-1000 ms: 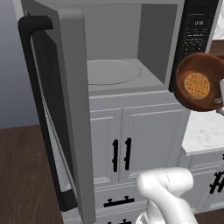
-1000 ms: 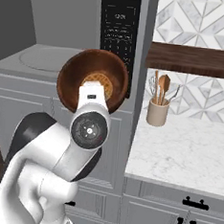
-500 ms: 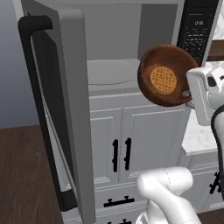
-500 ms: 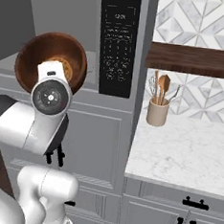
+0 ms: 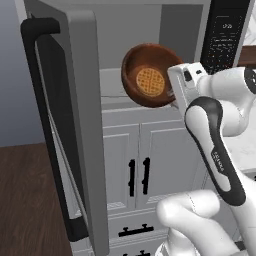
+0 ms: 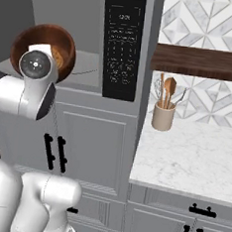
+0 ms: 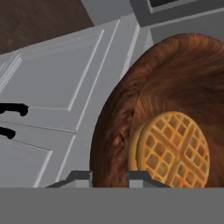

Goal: Open the microwave, place the bowl with waffle inside the microwave, then close the microwave door and turn it on.

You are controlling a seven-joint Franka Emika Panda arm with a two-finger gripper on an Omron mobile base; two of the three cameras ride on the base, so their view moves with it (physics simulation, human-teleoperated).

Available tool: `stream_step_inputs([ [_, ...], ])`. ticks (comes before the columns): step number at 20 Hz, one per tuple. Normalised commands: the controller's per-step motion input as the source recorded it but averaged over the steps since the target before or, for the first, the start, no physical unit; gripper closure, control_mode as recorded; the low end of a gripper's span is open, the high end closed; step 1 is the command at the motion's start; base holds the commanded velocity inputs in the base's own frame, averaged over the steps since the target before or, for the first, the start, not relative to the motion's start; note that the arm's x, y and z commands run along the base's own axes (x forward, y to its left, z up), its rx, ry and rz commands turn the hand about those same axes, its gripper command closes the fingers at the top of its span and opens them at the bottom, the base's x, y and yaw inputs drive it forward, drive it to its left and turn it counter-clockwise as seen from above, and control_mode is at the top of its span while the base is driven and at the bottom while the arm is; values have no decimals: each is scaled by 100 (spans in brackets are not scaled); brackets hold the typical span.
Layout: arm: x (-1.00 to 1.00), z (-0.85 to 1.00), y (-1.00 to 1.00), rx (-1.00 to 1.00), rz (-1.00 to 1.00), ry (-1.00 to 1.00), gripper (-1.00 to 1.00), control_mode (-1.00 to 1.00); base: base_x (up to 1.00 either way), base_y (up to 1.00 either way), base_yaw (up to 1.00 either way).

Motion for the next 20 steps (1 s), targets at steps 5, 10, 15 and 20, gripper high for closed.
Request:
stream_step_inputs([
  [5, 91, 11, 39, 0, 0, 6, 100, -100, 0, 0, 0],
  [10, 73, 10, 39, 0, 0, 6, 100, -100, 0, 0, 0],
  [15, 60, 3, 3, 0, 0, 9, 100, -100, 0, 0, 0],
  [20, 50, -12, 3, 0, 0, 4, 100, -100, 0, 0, 0],
])
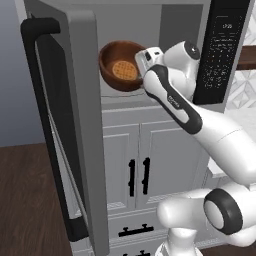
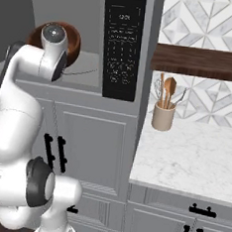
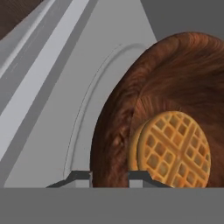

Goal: Open the microwave, place the bowl with waffle inside the microwave, then close the microwave door and turn it on.

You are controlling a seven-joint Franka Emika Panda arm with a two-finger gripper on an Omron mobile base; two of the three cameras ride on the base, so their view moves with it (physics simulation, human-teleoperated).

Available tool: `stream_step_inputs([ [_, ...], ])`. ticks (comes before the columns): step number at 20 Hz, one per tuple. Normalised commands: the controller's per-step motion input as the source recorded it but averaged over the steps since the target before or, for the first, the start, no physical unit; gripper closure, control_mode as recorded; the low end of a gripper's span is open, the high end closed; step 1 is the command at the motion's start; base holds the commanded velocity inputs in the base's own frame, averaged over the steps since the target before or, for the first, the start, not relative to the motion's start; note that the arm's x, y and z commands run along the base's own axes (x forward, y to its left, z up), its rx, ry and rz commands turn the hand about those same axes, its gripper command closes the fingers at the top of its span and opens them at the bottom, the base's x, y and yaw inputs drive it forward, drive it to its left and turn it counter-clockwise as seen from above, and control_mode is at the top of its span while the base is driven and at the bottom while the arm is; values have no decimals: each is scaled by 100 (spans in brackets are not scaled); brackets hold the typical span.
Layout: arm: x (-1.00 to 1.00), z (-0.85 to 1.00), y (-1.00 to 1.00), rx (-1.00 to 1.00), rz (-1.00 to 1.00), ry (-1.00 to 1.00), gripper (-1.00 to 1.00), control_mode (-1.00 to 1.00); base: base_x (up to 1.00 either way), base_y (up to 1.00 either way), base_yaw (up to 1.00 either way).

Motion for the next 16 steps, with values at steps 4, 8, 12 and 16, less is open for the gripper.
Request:
stream_step_inputs([
  [4, 25, -28, 18, 0, 0, 0, 100, -100, 0, 0, 0],
  [8, 21, -19, 19, 0, 0, 0, 100, -100, 0, 0, 0],
  [12, 5, -11, 18, 0, 0, 0, -100, -100, 0, 0, 0],
  [16, 2, -1, 7, 0, 0, 0, -100, -100, 0, 0, 0],
])
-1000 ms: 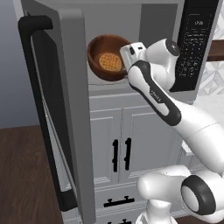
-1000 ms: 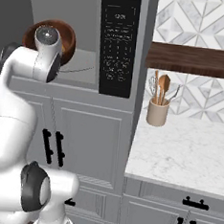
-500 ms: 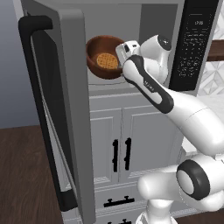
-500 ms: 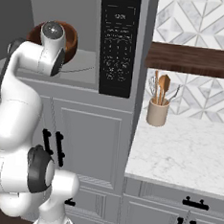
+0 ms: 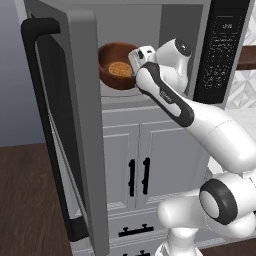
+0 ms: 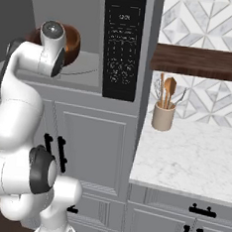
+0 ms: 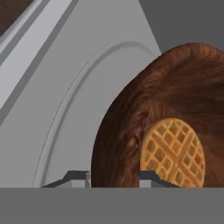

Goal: Open the microwave, place the bowl with waffle inside the microwave, then close the microwave door and turn it on.

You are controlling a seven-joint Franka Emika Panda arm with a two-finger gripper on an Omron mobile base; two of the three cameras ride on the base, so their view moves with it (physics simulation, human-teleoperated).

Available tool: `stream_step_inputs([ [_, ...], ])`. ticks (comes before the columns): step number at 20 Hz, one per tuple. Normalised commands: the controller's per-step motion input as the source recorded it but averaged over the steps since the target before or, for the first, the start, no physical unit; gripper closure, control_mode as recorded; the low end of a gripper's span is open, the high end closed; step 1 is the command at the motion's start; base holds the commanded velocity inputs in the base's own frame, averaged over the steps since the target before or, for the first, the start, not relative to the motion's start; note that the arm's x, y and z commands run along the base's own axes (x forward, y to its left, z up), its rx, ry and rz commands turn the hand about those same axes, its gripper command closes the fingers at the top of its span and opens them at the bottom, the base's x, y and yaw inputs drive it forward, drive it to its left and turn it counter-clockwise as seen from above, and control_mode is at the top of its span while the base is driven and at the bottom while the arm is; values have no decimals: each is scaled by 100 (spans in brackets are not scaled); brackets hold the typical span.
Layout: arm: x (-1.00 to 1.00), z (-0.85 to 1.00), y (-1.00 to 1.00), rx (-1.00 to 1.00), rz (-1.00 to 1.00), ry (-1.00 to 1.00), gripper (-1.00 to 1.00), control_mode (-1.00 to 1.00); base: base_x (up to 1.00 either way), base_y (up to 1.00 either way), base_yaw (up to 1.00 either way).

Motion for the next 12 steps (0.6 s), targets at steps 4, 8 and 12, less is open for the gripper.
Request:
stream_step_inputs([
  [4, 0, 0, 0, 0, 0, -1, -100, -100, 0, 0, 0],
  [8, -12, 17, 0, 0, -7, -8, -100, -100, 0, 0, 0],
  [12, -69, 25, -4, 0, -15, -17, -100, -100, 0, 0, 0],
])
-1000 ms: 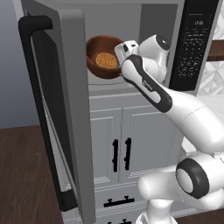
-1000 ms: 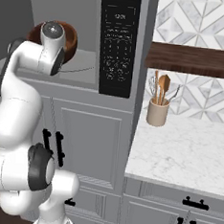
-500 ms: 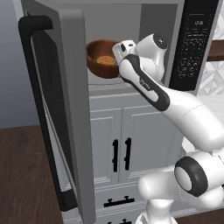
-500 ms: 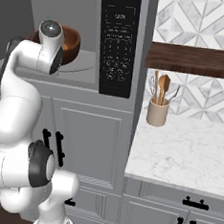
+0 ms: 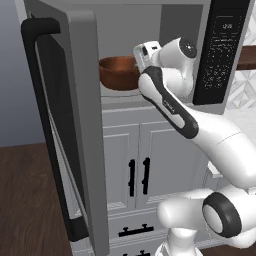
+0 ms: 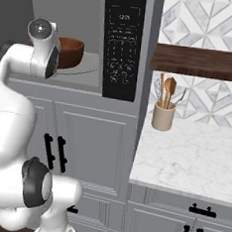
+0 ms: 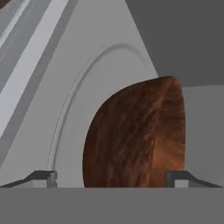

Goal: Open the microwave, place the bowl with waffle inside the microwave, then close the microwave door and turn it on.

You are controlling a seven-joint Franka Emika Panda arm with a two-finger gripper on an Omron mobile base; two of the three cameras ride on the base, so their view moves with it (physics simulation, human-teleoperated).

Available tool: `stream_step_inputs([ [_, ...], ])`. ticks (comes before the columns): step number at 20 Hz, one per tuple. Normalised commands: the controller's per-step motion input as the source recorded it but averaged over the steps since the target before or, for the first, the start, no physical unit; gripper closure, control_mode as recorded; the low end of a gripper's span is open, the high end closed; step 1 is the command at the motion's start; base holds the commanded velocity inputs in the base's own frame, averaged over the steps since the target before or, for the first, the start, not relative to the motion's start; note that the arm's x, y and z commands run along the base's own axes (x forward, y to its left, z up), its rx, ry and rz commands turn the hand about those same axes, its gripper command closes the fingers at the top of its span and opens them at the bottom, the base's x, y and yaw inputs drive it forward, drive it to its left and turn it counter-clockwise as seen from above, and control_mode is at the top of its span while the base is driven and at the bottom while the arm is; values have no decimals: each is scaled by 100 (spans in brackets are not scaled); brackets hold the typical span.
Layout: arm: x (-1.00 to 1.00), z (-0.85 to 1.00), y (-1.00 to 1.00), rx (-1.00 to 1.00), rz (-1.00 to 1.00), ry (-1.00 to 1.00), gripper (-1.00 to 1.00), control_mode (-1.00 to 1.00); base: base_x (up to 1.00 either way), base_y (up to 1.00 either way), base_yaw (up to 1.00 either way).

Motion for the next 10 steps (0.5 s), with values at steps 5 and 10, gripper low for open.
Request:
stream_step_inputs([
  [5, -99, 4, -9, 5, -24, -10, -100, -100, 0, 0, 0],
  [10, -77, -18, -6, 18, -21, -6, -100, -100, 0, 0, 0],
])
